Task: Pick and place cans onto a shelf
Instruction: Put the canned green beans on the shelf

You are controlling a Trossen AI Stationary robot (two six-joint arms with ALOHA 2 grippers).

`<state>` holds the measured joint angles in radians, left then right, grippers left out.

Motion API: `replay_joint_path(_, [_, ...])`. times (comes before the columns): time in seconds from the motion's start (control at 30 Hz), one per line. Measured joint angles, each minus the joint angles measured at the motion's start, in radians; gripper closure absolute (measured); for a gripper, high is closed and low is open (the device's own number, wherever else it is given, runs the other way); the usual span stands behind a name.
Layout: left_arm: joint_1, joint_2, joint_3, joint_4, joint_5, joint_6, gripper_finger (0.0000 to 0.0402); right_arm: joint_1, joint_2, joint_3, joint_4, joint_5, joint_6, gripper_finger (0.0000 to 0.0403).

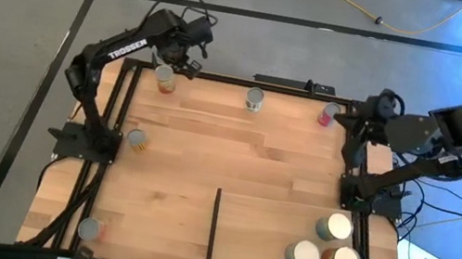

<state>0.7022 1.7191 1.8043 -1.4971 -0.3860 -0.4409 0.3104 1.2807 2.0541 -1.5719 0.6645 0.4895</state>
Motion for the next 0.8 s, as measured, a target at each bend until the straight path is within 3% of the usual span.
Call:
replay_joint_path(0.33, [0.128, 0.000, -0.277, 0.343, 0.087, 0.097, 0.0333, -0.106, 0.002, 0.000, 0.001, 0.000, -0.001, 0.0397])
replay_joint_path(0.8, [0.160, 0.000, -0.454, 0.430, 0.093, 0.112, 0.0333, -0.196, 0.002, 0.000, 0.001, -0.003, -0.001, 0.0397])
